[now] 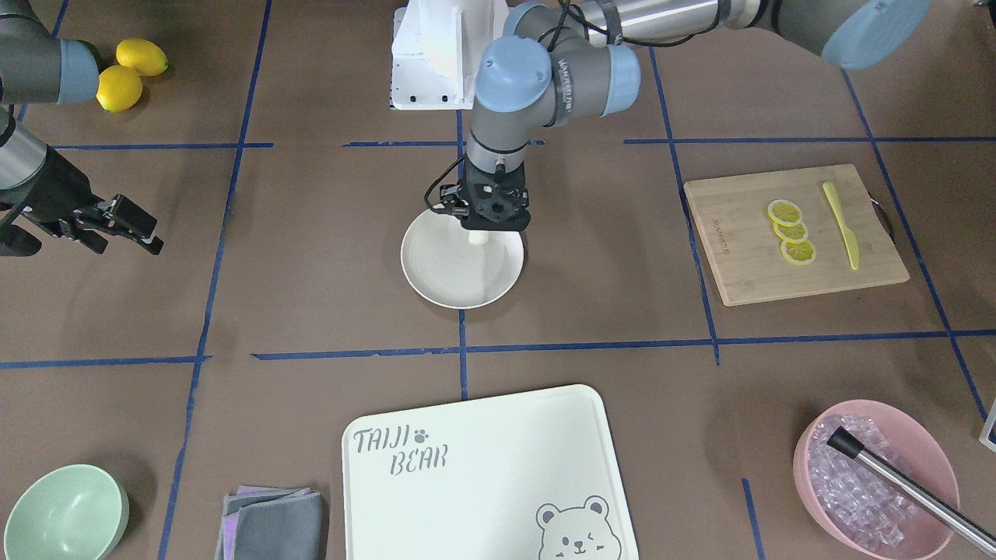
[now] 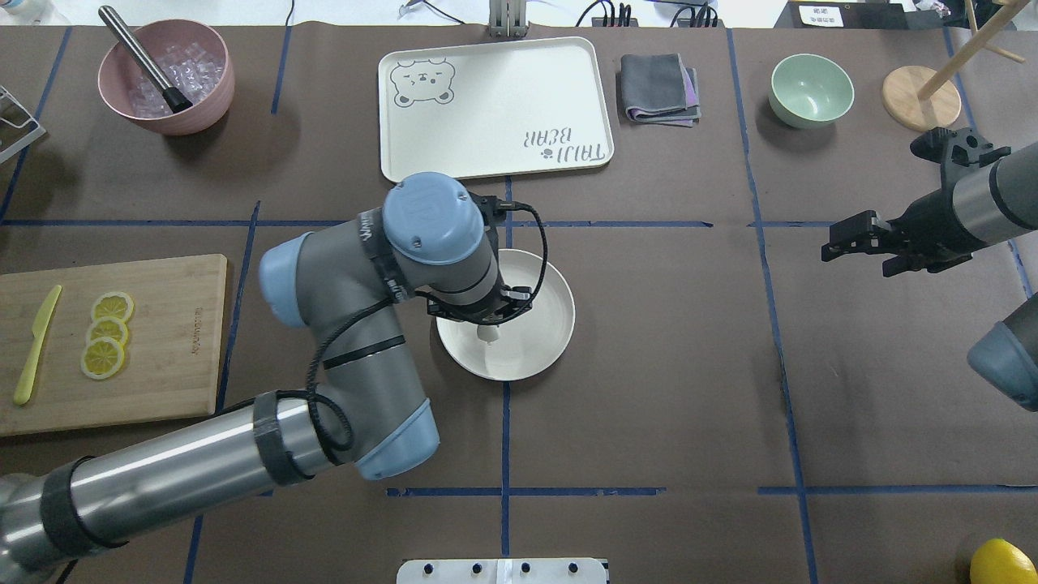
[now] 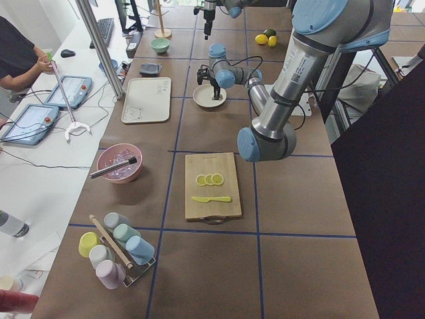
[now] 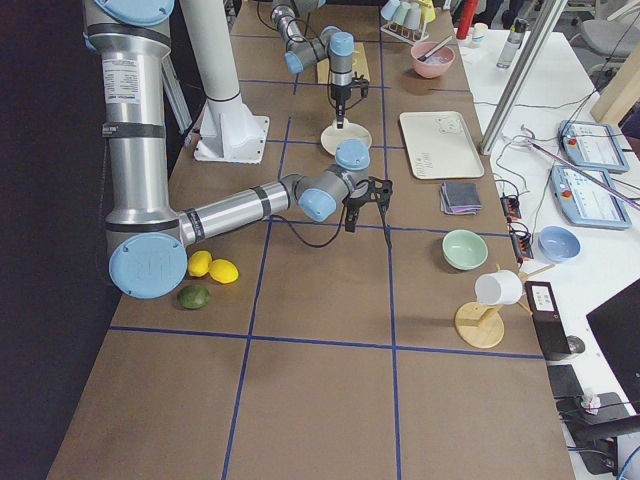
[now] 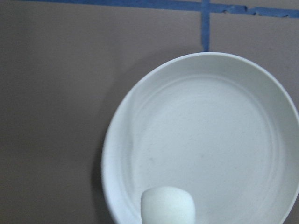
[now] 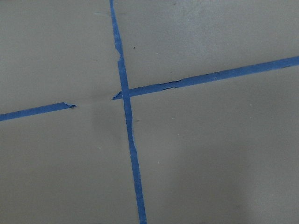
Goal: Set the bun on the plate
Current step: 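Carry the bun with the left gripper and lower it onto the plate, then open the left gripper and withdraw the left arm from the plate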
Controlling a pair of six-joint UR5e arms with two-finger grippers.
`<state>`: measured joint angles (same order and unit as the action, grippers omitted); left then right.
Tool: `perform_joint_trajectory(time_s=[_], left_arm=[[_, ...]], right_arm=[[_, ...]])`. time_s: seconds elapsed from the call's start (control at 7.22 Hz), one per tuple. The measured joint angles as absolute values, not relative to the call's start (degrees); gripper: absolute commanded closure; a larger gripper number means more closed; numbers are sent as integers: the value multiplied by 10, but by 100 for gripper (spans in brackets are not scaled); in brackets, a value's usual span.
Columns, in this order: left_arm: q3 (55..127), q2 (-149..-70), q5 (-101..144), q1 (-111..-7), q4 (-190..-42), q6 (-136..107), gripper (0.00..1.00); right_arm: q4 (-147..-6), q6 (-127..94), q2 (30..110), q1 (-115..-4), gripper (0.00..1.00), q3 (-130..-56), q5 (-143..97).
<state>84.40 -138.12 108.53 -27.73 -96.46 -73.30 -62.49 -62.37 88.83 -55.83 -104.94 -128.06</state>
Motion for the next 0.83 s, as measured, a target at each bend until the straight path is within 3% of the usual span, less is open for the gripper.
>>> perform_joint_trajectory(time_s=[0.42,0.55,0.83], left_arm=[[790,-1409,1075,-264,-967,-734,51],[786,-1408,1075,-263,-968,-733,34],[785,-1408,1075,-263,-967,-734,12]], right_arm=[[-624,-624,889,-557,0,-1049,-1281],[-624,-624,889,-557,0,-1049,-1281],[-624,-624,889,-556,0,-1048,-1281]])
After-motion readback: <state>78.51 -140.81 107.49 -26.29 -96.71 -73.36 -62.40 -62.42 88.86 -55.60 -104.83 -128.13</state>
